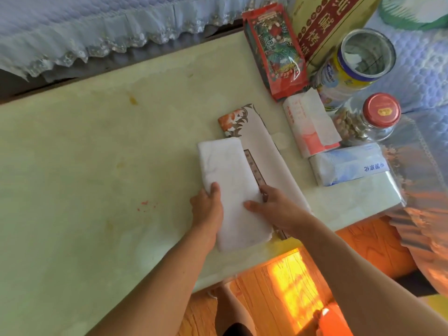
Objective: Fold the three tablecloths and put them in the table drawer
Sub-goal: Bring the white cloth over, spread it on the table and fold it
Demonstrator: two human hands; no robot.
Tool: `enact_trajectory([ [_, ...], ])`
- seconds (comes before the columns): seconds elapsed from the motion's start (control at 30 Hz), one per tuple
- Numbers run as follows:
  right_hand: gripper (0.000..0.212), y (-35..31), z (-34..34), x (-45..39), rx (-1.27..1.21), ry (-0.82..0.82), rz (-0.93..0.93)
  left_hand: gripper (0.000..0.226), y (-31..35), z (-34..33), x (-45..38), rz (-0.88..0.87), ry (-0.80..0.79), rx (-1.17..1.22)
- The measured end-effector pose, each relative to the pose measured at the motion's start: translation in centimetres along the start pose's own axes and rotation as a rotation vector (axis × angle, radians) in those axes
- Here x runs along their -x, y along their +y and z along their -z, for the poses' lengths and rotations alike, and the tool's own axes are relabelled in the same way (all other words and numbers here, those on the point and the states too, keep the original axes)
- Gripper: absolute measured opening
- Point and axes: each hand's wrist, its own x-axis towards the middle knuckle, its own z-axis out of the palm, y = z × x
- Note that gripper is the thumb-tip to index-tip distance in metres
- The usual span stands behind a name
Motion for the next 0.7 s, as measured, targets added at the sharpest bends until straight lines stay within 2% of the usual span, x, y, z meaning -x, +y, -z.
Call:
enact_trajectory([
  [0.1, 0.047, 0.2, -2.0, 1.2, -0.321, -0.210, -0.014, 0.084, 0.1, 1.0, 0.5, 0.007, 0.009, 0.076],
  [0.2, 0.045, -0.7, -3.6, 1.7, -0.390, -0.336, -0.023, 0.087, -1.3, 2.0, 0.7, 0.060, -0.027, 0.165],
  [0.23, 0.044, -1.0, -3.9, 1.9, -0.389, -0.335, -0.028, 0.086, -1.1, 2.3, 0.9, 0.045, -0.029, 0.137],
  [0.3, 0.044, -1.6, -4.4, 2.5, -0.409, -0.292, -0.019, 0.083, -0.5, 3.3, 1.7, -0.105, -0.034, -0.052],
  [0.37, 0.045, -2.2, -4.8, 3.4, -0.466, -0.246, 0.011, 0.084, -0.3, 4.5, 2.4, -0.235, 0.056, -0.190],
  [0.4, 0.045, -2.7, -5.0, 3.9, -0.492, -0.241, 0.030, 0.093, -0.1, 5.4, 3.1, -0.211, 0.008, -0.116],
  [0.43, 0.046, -3.1, -5.1, 4.4, -0.512, -0.256, 0.047, 0.100, 0.0, 6.3, 3.6, -0.118, -0.105, 0.055],
  [0.47, 0.046, -3.4, -5.1, 4.8, -0.524, -0.283, 0.051, 0.098, 0.3, 7.1, 4.2, -0.011, -0.273, 0.240],
  [0.5, 0.046, -3.7, -5.2, 5.1, -0.527, -0.314, 0.042, 0.087, 0.4, 7.6, 4.6, 0.047, -0.409, 0.349],
  [0.53, 0.047, -4.0, -5.3, 5.3, -0.535, -0.360, 0.022, 0.074, 0.5, 7.9, 5.1, 0.059, -0.465, 0.387],
  [0.63, 0.055, -4.2, -5.2, 5.7, -0.621, -0.469, -0.110, 0.052, 0.7, 7.4, 6.5, 0.006, -0.378, 0.491],
  [0.7, 0.057, -4.6, -5.2, 5.7, -0.667, -0.441, -0.232, 0.035, 0.8, 6.9, 7.0, -0.066, -0.286, 0.500],
])
